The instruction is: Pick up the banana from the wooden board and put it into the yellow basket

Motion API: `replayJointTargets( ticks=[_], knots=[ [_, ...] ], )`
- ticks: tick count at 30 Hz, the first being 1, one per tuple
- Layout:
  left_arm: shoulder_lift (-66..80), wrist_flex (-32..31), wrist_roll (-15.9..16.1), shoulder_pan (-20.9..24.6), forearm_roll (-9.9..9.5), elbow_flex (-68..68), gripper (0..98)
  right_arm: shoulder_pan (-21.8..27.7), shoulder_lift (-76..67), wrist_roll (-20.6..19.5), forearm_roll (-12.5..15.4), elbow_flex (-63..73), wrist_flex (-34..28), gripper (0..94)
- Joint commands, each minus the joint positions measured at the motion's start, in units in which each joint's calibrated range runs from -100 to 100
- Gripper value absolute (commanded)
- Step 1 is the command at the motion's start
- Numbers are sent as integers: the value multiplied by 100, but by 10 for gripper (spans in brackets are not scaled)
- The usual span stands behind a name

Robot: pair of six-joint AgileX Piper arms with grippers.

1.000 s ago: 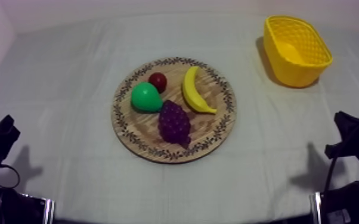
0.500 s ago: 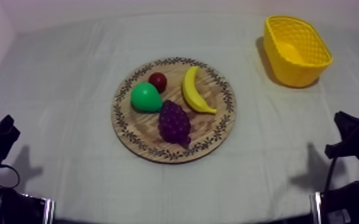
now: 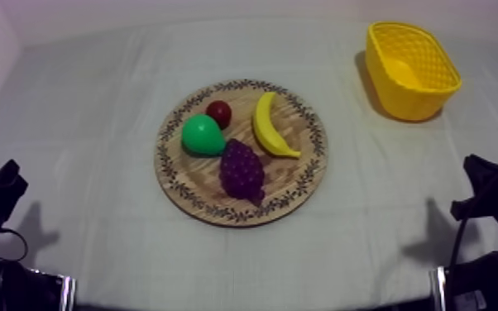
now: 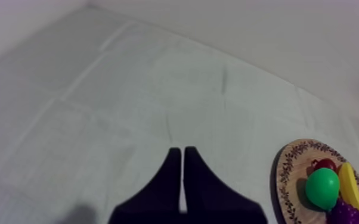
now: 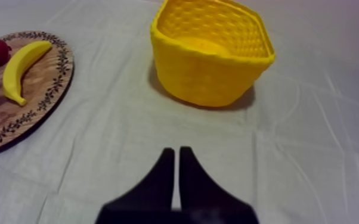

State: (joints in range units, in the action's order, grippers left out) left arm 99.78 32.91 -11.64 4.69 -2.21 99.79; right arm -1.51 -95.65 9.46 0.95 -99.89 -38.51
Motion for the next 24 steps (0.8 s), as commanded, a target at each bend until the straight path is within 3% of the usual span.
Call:
replayJointTargets(
  ticks=[1,24],
  knots=[
    [5,0,-1,-2,3,-1,1,-2,-2,-1,0,0,4,3],
    [5,0,-1,-2,3,-1,1,-2,-2,72,-29,0,52,4]
  ],
)
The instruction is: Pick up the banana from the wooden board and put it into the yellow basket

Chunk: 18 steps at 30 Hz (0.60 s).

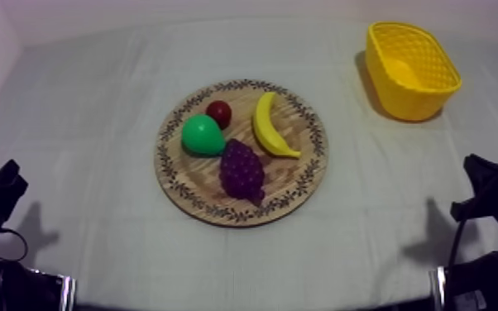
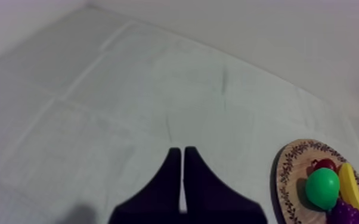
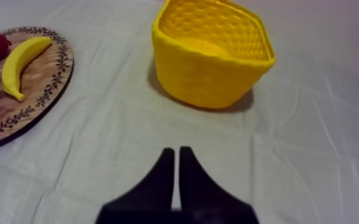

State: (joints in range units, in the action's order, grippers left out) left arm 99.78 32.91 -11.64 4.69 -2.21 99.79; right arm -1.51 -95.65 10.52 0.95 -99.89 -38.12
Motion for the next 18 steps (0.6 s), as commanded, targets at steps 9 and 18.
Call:
replayJointTargets(
  ticks=[9,18],
  knots=[
    [5,0,0,-2,3,-1,1,-49,504,-427,-370,262,328,4],
    [5,0,0,-2,3,-1,1,-380,1952,-568,-506,2046,-255,5]
  ],
)
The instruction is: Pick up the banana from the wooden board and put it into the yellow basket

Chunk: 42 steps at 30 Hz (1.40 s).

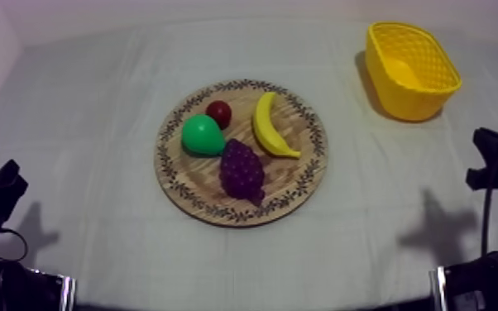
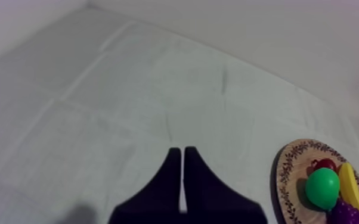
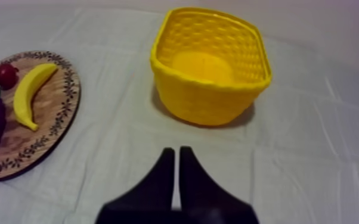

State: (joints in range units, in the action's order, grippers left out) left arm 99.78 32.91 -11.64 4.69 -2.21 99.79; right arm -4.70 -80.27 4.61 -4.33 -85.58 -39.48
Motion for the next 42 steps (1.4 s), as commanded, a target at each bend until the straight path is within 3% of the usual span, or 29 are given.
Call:
replayJointTargets(
  ticks=[1,9,25,42],
  knots=[
    [5,0,0,-2,3,-1,1,-116,607,37,33,862,-202,5],
    [5,0,0,-2,3,-1,1,-595,2068,-70,-8,2758,-734,5],
    [5,0,-1,-2,3,-1,1,-2224,4838,-1121,-644,5637,-2267,4],
    [5,0,0,-2,3,-1,1,-2866,7248,-2201,-1285,7574,-3487,5]
  ],
)
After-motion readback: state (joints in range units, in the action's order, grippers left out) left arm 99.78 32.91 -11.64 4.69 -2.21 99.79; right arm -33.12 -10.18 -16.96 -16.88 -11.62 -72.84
